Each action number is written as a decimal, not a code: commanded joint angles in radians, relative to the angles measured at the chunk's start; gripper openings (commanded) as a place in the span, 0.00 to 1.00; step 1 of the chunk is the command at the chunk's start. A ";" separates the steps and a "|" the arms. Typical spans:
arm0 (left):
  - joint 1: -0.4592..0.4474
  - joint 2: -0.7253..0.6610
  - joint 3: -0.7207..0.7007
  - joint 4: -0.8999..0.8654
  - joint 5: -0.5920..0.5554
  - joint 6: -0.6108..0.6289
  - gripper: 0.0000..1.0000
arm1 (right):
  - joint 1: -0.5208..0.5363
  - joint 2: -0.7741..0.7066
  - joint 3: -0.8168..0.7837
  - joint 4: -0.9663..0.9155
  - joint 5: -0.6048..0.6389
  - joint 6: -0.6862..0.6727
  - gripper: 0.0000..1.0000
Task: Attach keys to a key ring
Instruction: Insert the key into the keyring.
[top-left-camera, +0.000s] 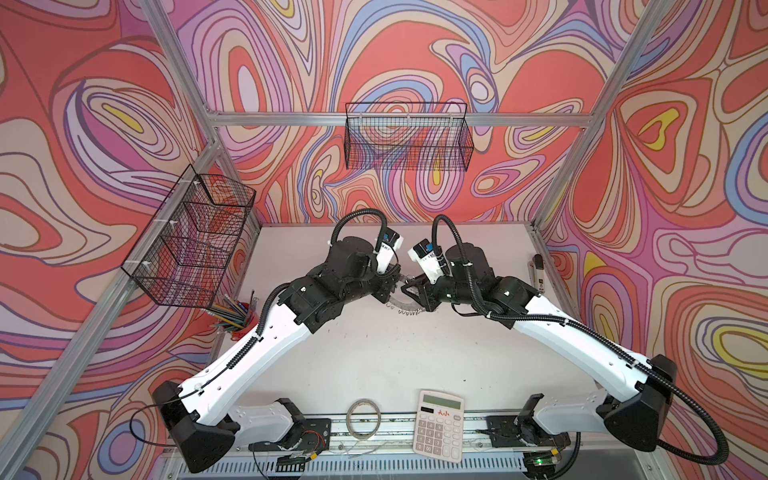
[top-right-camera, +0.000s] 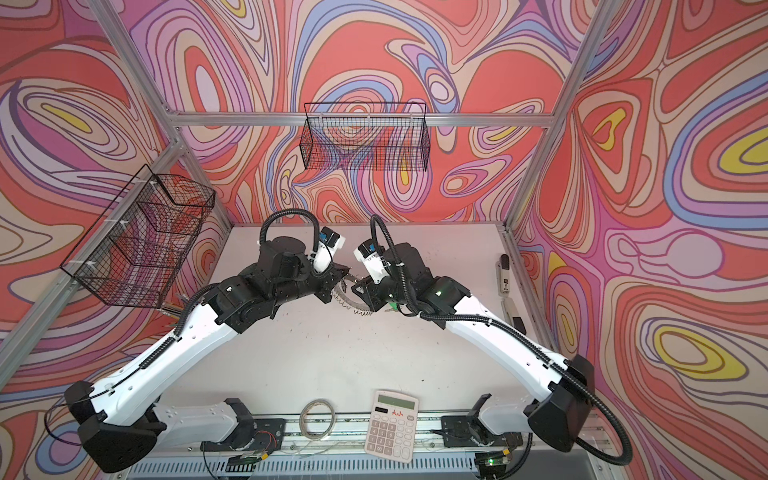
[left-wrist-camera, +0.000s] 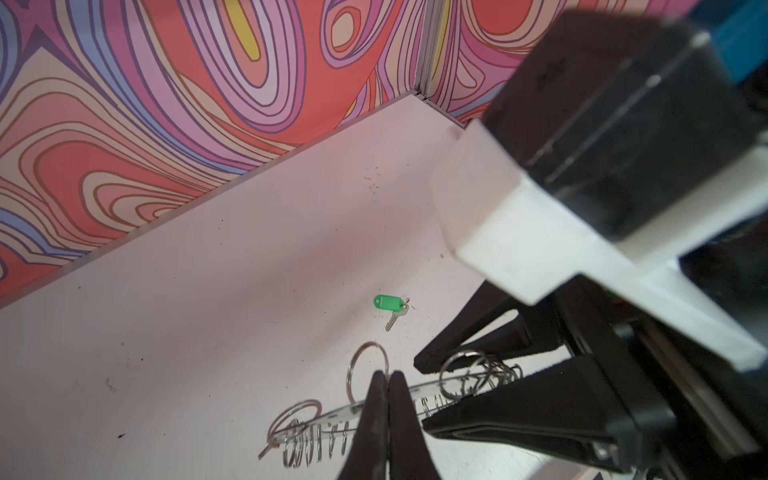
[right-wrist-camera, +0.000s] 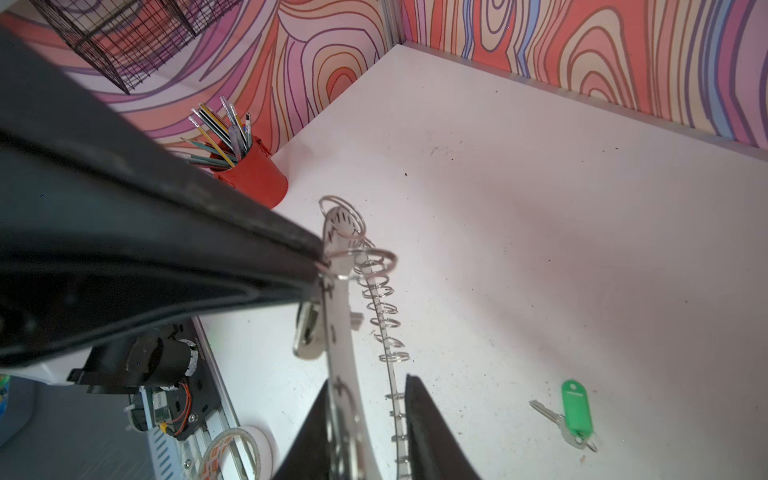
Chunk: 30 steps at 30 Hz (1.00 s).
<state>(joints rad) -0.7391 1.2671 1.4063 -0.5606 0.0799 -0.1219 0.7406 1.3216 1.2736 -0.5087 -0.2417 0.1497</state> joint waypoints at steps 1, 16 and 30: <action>0.004 0.023 0.063 -0.091 0.013 -0.090 0.00 | 0.000 -0.059 -0.010 0.028 0.009 -0.013 0.48; 0.010 0.090 0.168 -0.065 0.022 -0.293 0.00 | 0.012 -0.002 0.083 0.073 0.048 -0.073 0.69; 0.025 0.104 0.192 -0.069 0.112 -0.336 0.00 | 0.013 0.080 0.083 0.172 0.150 -0.090 0.60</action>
<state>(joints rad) -0.7193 1.3701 1.5703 -0.6437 0.1436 -0.4316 0.7479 1.3907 1.3315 -0.3649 -0.1429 0.0738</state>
